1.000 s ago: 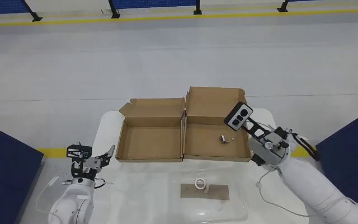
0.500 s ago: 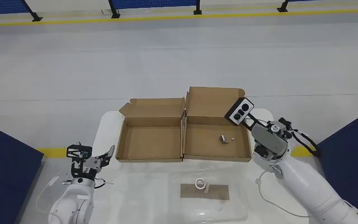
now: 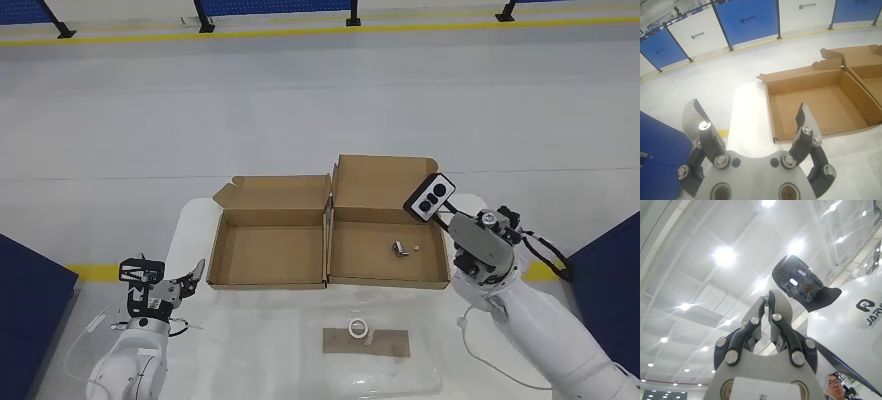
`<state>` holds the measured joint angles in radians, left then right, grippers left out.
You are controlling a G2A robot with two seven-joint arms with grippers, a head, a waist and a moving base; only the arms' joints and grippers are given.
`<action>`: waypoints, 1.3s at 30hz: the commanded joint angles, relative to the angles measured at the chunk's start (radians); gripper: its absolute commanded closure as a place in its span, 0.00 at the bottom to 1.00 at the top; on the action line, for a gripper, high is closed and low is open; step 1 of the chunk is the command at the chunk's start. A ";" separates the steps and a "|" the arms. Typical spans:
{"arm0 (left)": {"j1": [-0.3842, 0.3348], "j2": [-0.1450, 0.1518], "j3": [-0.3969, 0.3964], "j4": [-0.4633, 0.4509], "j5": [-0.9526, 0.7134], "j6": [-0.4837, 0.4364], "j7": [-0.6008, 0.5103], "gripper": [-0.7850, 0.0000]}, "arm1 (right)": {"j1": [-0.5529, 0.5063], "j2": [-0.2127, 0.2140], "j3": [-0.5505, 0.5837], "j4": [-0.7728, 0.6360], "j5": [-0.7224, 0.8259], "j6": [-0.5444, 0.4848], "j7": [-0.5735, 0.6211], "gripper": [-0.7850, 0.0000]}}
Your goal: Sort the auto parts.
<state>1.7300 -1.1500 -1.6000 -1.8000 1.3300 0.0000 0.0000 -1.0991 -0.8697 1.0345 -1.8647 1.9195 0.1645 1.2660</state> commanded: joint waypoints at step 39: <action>0.000 0.000 0.000 0.000 0.000 0.000 0.000 0.00 | -0.062 -0.088 0.114 -0.027 -0.103 0.102 -0.023 1.00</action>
<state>1.7300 -1.1500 -1.6000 -1.8000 1.3300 0.0000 0.0000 -1.1607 -0.9551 1.1481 -1.8914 1.8079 0.2669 1.2444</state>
